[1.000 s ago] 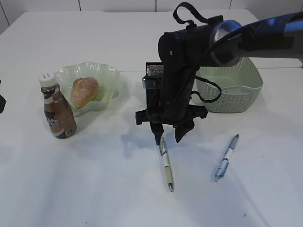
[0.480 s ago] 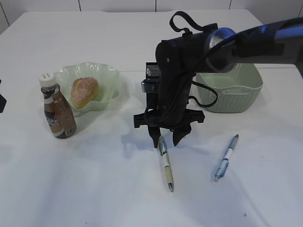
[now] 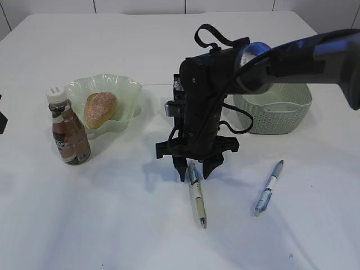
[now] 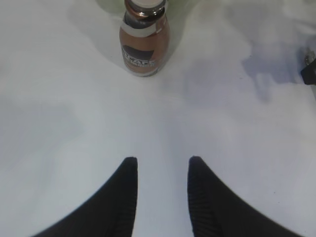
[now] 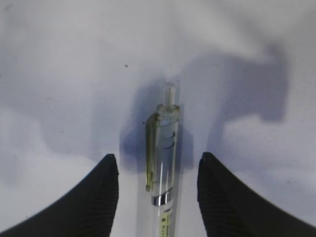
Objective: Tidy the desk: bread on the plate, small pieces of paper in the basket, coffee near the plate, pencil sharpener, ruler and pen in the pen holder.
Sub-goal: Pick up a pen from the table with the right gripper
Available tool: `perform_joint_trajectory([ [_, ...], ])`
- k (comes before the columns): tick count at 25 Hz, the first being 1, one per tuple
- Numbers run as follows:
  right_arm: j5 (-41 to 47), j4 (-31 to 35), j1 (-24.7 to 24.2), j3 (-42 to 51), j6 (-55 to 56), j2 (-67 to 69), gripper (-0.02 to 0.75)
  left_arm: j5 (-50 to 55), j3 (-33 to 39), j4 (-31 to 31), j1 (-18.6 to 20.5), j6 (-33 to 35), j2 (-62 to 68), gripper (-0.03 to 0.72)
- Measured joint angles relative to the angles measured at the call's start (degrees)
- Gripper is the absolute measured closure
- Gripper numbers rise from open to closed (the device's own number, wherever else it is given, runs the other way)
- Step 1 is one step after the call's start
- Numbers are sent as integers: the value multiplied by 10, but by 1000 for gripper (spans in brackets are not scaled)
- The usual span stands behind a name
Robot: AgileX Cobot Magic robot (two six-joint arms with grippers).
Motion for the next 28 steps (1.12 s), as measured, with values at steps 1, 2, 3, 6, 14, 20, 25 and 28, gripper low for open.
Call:
perform_joint_trajectory([
  [1,-1,0,0,0,0,0,318,0,0,0,0,0,0,449],
  [2,-4,0,0,0,0,0,318,0,0,0,0,0,0,449],
  [3,-5,0,0,0,1,1,318,0,0,0,0,0,0,449],
  [6,-8,0,0,0,1,1,333,0,0,0,0,0,0,449],
  [14,-10,-1,0,0,1,8,359,0,0,0,0,0,0,449],
  [20,-10,-5,0,0,2,9,370,0,0,0,0,0,0,449],
  [25,-10,-6,0,0,2,9,466,0,0,0,0,0,0,449],
  [28,-10,-7,0,0,2,9,504,0,0,0,0,0,0,449],
])
